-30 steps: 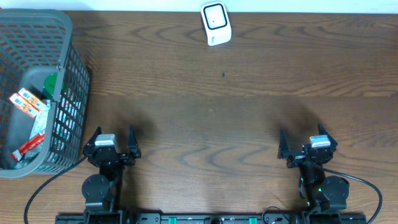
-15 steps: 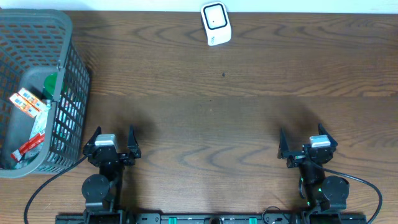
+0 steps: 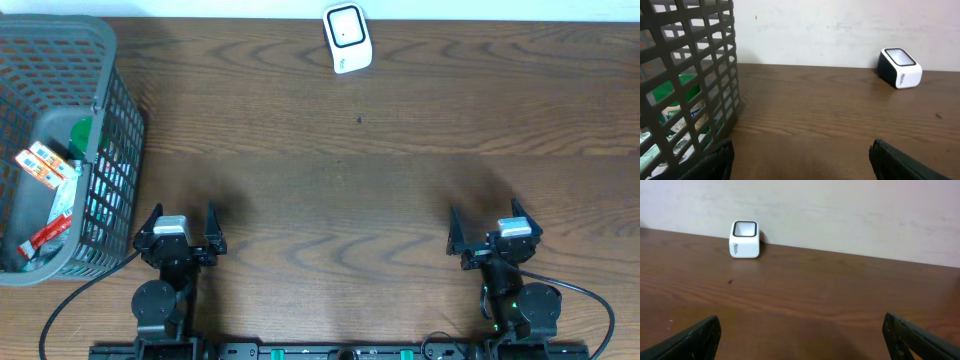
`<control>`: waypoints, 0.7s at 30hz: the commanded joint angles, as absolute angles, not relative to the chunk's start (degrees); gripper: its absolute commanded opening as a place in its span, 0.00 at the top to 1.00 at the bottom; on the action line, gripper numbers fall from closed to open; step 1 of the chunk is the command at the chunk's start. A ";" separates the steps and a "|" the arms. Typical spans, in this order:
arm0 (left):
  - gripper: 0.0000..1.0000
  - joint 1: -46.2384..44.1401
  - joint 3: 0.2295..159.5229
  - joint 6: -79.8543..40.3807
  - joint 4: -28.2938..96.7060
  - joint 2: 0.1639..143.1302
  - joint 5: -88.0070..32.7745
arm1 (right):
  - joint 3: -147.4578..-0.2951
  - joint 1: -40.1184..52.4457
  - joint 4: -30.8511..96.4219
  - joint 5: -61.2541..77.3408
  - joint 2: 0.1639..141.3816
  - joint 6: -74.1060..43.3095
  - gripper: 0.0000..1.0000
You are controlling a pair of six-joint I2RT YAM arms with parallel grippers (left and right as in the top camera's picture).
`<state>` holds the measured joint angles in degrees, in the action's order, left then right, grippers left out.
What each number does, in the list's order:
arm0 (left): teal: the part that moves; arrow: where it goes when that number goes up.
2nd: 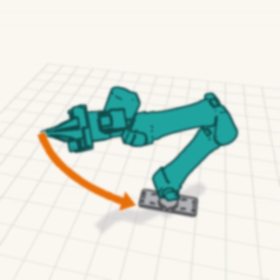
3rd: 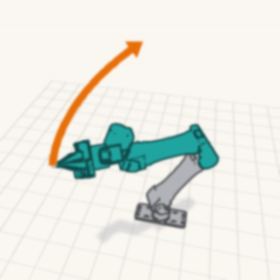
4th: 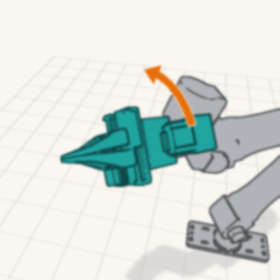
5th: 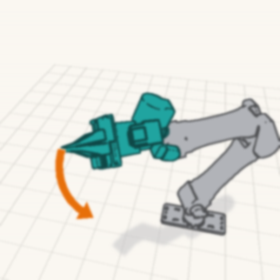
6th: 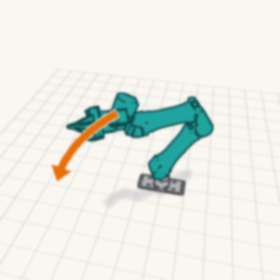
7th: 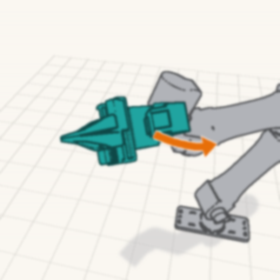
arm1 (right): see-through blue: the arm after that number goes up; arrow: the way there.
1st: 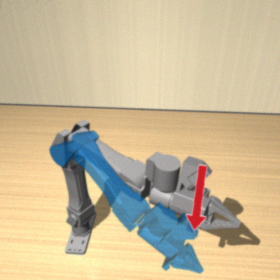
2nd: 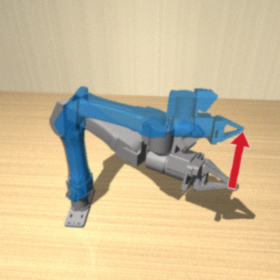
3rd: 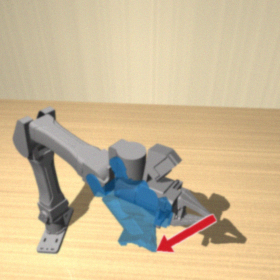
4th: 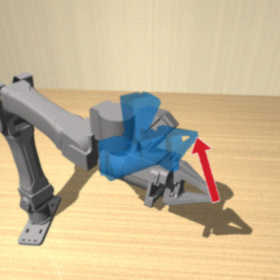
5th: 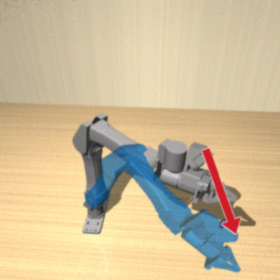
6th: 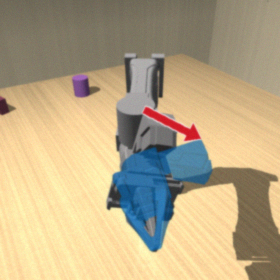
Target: Scan the item barcode
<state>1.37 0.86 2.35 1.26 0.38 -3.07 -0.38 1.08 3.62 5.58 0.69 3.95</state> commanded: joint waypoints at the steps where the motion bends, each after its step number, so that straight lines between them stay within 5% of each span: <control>1: 0.12 1.58 0.23 3.42 2.98 0.23 -3.01 | -0.32 1.72 3.77 5.89 0.56 3.27 0.01; 13: 0.12 1.58 2.63 -0.45 4.93 0.23 -14.94 | -0.32 1.69 3.77 5.89 0.56 3.27 0.01; 21: 0.12 1.58 24.43 -5.04 21.02 3.70 -17.80 | -0.32 1.69 3.77 5.91 0.56 3.27 0.01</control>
